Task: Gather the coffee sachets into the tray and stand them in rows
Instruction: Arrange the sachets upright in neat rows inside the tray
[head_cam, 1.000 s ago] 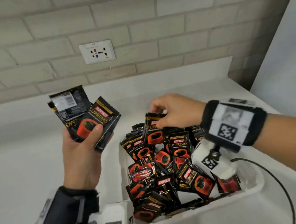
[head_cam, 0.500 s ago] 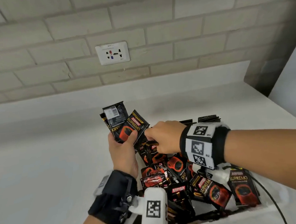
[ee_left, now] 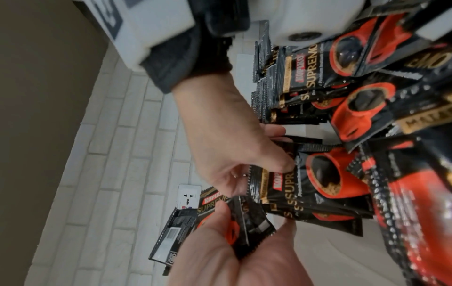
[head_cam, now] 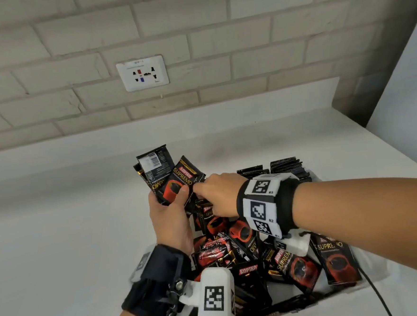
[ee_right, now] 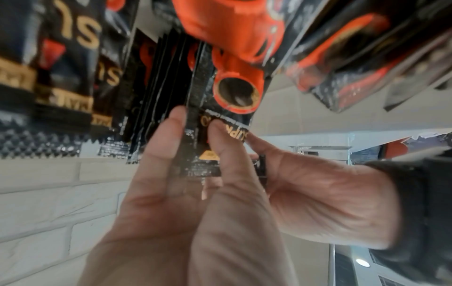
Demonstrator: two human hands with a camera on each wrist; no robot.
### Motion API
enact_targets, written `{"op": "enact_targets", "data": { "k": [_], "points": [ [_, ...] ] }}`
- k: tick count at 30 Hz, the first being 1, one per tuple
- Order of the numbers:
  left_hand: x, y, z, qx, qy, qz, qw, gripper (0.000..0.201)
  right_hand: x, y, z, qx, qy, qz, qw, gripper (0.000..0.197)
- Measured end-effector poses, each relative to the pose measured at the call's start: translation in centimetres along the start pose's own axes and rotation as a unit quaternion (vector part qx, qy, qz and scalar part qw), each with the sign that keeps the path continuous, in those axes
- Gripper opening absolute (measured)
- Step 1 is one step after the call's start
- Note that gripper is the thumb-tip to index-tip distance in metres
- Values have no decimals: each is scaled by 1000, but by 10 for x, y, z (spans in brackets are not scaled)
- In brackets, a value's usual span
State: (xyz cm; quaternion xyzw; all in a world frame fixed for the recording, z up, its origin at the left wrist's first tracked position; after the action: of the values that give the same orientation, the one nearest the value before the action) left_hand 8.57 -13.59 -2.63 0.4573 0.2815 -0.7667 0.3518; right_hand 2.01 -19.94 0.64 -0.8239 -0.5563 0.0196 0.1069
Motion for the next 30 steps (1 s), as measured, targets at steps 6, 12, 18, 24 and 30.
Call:
{"op": "enact_targets", "data": {
  "k": [6, 12, 18, 24, 30],
  "points": [
    [-12, 5, -10, -8, -32, 12, 999, 36, -8, 0, -7, -10, -9, 16, 1000, 34],
    [-19, 3, -18, 0, -42, 18, 999, 43, -11, 1, -18, -40, -37, 16, 998, 33],
    [-37, -8, -18, 15, -77, 23, 997, 47, -38, -31, -63, -82, 33, 65, 994, 32],
    [-31, -44, 30, 136, -68, -61, 986, 49, -57, -83, -67, -110, 343, 83, 929, 31],
    [4, -77, 65, 165, -53, -135, 976, 55, -70, -108, -23, -144, 585, 128, 788, 22]
  ]
}}
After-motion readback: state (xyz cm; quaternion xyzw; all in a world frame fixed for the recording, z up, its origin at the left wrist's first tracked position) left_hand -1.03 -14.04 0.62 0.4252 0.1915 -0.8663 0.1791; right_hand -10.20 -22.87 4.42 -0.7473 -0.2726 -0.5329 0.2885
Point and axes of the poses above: each hand's wrist, its own y-axis towards the middle knuckle, its own z-axis out of the palm, x = y × z, the point moved 8 cm from there along y, towards the middle knuckle, and after that the axes turned 1 degree about x, right-handed, at the moved point
